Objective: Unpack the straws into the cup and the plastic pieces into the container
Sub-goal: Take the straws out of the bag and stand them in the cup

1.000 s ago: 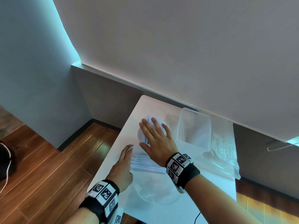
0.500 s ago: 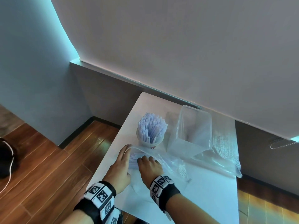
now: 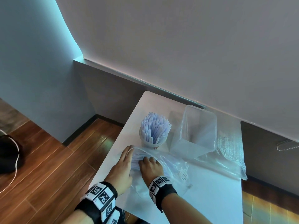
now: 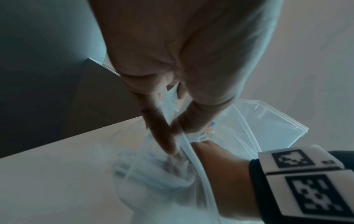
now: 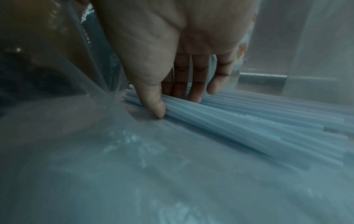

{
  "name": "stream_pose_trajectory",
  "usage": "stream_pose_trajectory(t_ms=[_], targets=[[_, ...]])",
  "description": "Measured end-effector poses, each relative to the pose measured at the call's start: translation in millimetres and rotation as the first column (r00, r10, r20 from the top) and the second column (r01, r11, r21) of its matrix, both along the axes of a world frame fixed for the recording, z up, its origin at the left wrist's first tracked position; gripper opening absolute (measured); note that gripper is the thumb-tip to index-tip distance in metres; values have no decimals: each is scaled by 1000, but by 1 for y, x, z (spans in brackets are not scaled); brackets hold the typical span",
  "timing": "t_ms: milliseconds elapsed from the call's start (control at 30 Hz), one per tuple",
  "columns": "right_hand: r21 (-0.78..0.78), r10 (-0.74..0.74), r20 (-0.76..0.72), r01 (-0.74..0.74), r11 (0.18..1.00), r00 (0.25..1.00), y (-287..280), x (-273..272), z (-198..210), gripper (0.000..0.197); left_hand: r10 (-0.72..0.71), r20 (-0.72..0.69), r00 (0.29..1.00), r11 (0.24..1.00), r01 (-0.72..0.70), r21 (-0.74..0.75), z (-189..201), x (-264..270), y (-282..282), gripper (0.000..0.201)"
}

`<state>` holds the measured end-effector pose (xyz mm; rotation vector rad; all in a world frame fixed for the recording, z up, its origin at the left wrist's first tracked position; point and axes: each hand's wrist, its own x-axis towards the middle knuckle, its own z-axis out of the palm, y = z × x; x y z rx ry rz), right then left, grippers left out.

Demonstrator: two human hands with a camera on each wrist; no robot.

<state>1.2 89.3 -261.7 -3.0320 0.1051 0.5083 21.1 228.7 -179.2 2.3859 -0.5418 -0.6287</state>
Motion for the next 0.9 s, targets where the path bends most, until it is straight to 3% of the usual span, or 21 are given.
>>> stream_pose_trajectory(t_ms=[233, 300, 500, 600, 667, 900], targets=[[-80, 56, -33, -58, 995, 998, 4, 0, 10, 25, -5, 2, 1000, 1000, 5, -6, -3, 1, 1, 96], [-63, 12, -147, -21, 998, 989, 7, 1, 17, 21, -1, 11, 1000, 1000, 1, 3, -4, 2, 2, 95], [-79, 25, -145, -36, 996, 989, 10, 5, 18, 21, 13, 17, 1000, 1000, -13, 11, -2, 1, 0, 94], [-41, 106, -108, -111, 993, 988, 3, 1, 11, 26, 14, 17, 1000, 1000, -14, 8, -2, 1, -1, 95], [-9, 84, -73, -85, 996, 994, -4, -2, 5, 30, 15, 17, 1000, 1000, -15, 3, -3, 2, 0, 96], [276, -123, -58, 135, 952, 991, -20, -11, 18, 17, 19, 16, 1000, 1000, -19, -12, -6, 7, 1, 95]])
